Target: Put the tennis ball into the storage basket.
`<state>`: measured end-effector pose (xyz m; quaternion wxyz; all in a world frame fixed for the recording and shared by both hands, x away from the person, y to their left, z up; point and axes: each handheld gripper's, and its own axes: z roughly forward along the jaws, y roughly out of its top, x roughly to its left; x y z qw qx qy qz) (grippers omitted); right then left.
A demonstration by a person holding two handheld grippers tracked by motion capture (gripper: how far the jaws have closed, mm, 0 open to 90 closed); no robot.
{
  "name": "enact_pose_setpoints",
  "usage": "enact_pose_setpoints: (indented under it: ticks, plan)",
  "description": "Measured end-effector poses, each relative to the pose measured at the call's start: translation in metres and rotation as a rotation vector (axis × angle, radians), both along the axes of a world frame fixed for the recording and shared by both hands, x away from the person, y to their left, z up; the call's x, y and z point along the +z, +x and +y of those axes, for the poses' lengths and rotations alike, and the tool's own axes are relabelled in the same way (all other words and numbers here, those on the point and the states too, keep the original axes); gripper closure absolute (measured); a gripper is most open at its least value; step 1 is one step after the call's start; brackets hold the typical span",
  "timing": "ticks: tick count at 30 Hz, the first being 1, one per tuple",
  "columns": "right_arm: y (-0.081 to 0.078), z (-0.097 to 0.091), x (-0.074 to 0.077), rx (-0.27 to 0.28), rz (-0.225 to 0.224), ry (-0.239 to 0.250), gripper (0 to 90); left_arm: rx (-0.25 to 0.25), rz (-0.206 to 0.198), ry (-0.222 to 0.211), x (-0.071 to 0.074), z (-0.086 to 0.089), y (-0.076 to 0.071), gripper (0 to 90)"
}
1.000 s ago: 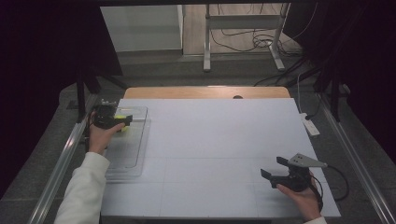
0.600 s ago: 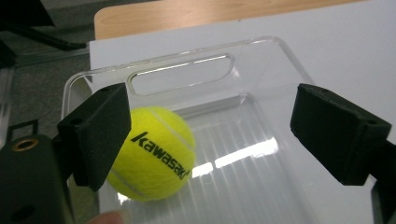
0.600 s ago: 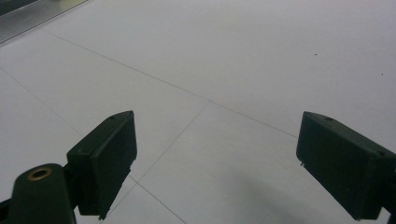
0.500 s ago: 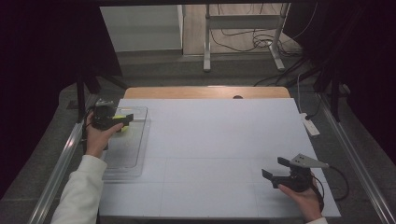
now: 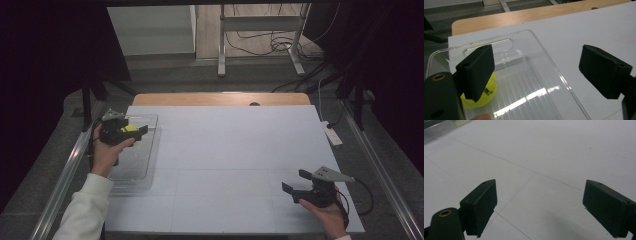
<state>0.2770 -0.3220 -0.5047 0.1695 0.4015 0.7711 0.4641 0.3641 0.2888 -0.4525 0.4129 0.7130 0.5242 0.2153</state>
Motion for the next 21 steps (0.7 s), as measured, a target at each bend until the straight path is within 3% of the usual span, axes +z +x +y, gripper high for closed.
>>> enact_pose_setpoints:
  ticks: [8,21]
  plan:
    - [0.000,0.001,-0.001,-0.003,0.003,-0.010,12.3,-0.040,-0.016,-0.023,0.001,-0.005,-0.014,14.5]
    - [0.002,0.002,-0.002,0.000,0.006,-0.014,12.3,-0.097,-0.008,-0.050,-0.006,-0.012,-0.037,14.9]
